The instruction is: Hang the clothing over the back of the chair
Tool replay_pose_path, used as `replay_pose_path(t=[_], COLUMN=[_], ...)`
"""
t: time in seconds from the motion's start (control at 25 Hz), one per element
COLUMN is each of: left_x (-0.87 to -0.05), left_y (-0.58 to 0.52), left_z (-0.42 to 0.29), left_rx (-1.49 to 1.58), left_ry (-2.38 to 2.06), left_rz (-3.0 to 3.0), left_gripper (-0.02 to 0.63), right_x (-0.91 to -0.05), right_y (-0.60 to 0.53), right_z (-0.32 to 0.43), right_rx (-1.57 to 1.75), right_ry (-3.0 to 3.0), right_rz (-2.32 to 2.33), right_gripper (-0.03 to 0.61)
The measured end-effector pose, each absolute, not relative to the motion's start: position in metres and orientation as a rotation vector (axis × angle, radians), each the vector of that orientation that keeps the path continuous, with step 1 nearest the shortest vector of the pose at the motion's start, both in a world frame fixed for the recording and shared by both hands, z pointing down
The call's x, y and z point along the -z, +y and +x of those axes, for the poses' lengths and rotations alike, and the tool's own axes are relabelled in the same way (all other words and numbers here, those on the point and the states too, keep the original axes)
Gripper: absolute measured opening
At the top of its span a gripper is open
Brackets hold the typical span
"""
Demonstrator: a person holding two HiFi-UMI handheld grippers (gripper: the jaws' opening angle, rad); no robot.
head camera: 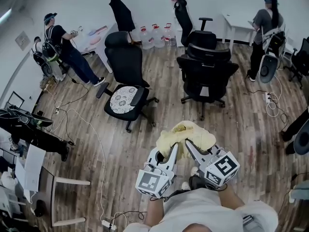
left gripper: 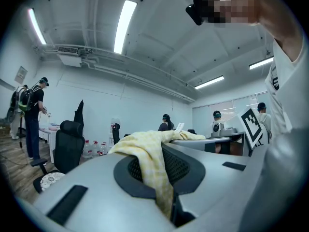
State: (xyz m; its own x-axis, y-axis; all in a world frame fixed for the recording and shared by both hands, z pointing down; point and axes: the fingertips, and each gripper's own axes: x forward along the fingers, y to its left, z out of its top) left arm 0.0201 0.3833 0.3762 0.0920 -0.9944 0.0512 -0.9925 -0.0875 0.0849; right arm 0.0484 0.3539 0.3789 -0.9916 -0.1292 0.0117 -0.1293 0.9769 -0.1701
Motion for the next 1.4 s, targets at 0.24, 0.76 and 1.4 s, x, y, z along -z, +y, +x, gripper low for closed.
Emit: replay_pose_path(t=[0.24, 0.76, 1.4], left_x=[-0.375, -0.374, -0.38], left_y=[0.349, 0.283, 0.211], left_z=[0.004, -0.011, -0.06], left_rx=[0.018, 0.004, 0.004], left_ry=[-2.088, -2.175, -2.143], left_rz=[2.224, 2.139, 2.168], left_gripper=[0.034, 0.035, 0.035], right_x=[-0.378, -0.377, -0.383], right_y=[0.319, 0.251, 0.18], right_z=[0.032, 0.015, -0.033], right_rx=[-0.27, -0.287, -0.313], right_ry=[-3.129, -3.134, -3.127], right_rz=[0.161, 0.039, 0.086], right_gripper=[0.037, 0.037, 0.037])
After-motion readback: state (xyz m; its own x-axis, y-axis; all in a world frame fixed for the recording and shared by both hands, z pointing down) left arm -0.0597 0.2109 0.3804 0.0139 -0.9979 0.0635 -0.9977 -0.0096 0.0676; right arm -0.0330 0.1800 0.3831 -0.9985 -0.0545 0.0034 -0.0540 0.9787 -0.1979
